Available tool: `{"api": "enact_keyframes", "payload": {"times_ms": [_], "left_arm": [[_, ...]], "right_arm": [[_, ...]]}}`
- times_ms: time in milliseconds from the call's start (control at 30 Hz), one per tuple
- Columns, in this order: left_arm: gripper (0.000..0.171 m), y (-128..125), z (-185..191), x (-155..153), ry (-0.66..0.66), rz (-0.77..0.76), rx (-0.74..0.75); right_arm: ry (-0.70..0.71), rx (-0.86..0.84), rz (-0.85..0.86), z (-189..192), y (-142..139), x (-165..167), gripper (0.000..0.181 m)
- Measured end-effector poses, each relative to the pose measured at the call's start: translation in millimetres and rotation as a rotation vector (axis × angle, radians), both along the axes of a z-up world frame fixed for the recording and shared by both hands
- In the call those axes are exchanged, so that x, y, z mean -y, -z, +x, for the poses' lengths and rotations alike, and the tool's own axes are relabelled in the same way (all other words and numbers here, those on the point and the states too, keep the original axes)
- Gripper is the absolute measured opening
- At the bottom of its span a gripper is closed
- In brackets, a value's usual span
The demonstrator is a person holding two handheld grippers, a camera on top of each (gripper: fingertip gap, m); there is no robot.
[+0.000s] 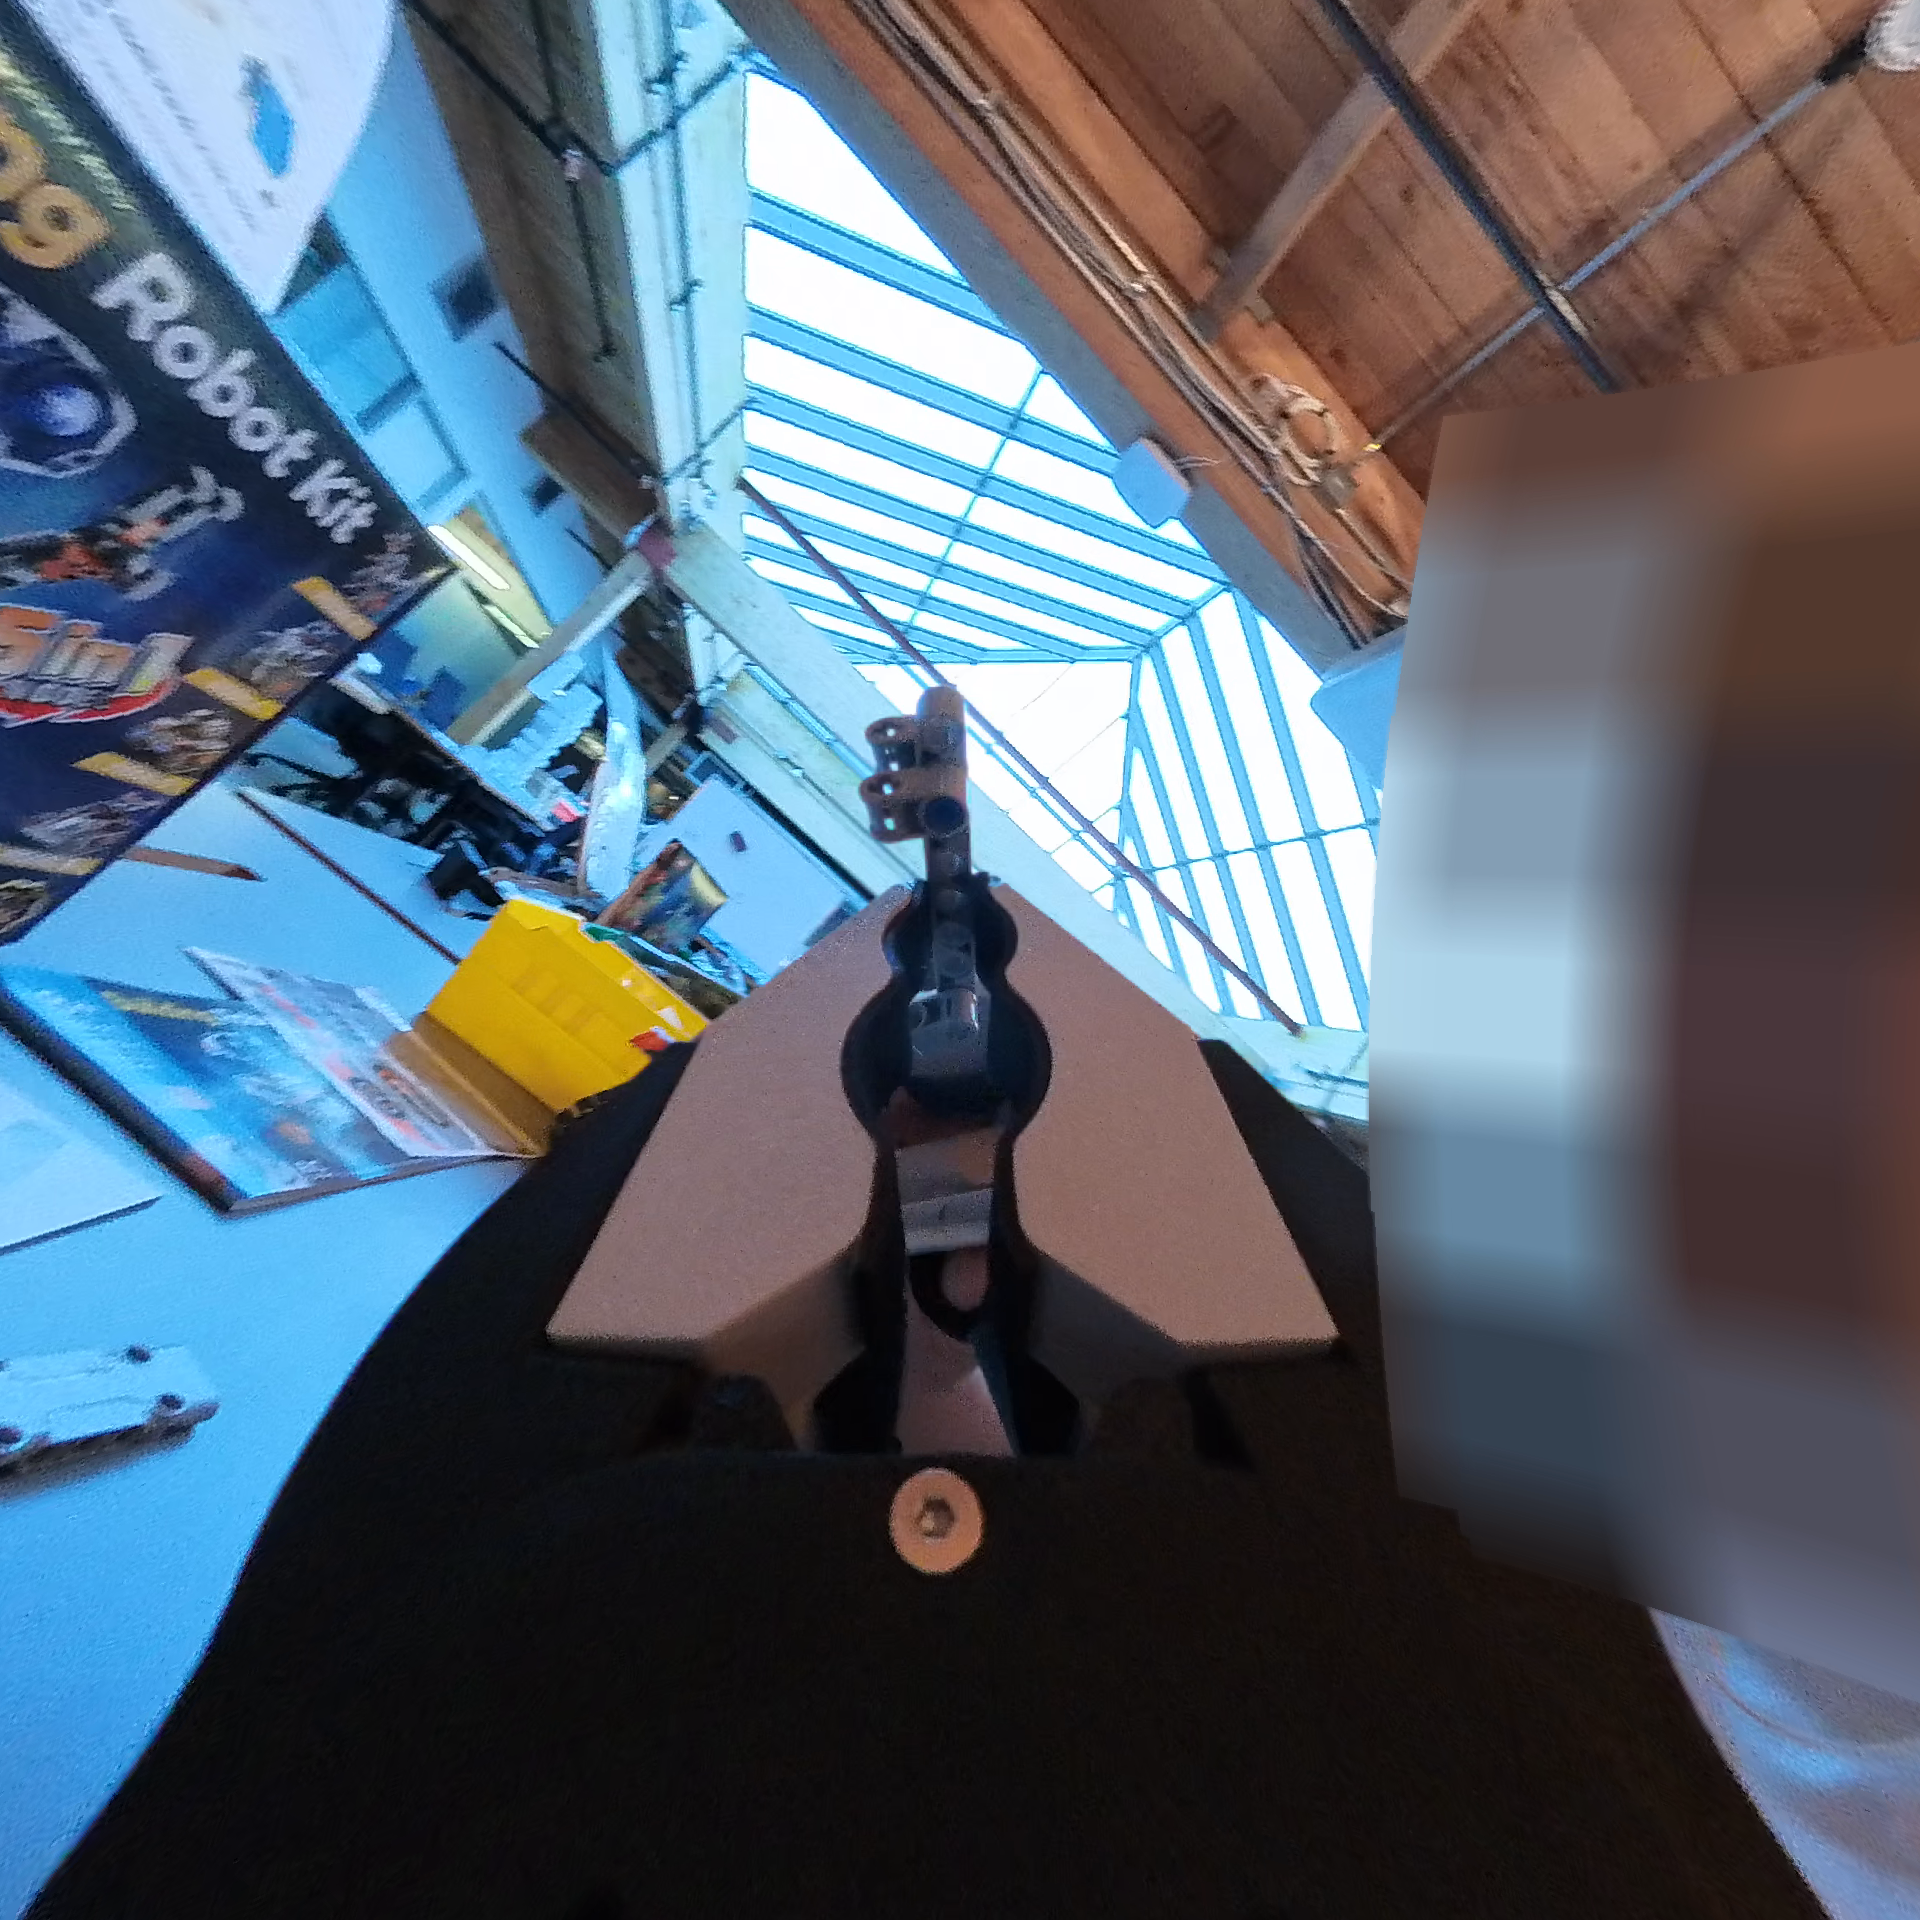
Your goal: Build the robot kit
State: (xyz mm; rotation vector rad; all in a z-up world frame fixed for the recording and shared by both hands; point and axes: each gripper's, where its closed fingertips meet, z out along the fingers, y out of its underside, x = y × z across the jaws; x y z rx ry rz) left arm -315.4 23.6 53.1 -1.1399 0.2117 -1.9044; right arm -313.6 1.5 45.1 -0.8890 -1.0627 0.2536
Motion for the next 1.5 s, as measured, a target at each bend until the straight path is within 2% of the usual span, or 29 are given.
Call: {"api": "enact_keyframes", "payload": {"times_ms": [200,467,833,967,1167,1500], "left_arm": [[0.004,14,5,-11,-0.083,-0.084,-0.049],[0.005,19,6,-16,-0.123,-0.102,-0.08],[0.005,27,2,-21,-0.151,-0.146,-0.085],[0.005,30,3,-23,-0.154,-0.166,-0.089],[0.005,31,2,-24,-0.156,-0.175,-0.086],[0.005,33,3,-24,-0.167,-0.176,-0.101]], "right_arm": [[0.133,0.073,-0.019,-3,16,-19,0.041],[0.14,0.028,-0.135,-2,21,-29,0.025],[0.114,0.089,-0.149,-4,31,-30,0.028],[0.122,0.092,-0.163,-2,32,-33,0.024],[0.156,0.13,-0.114,-3,33,-33,0.023],[0.11,0.132,-0.217,-1,37,-35,0.023]]}}
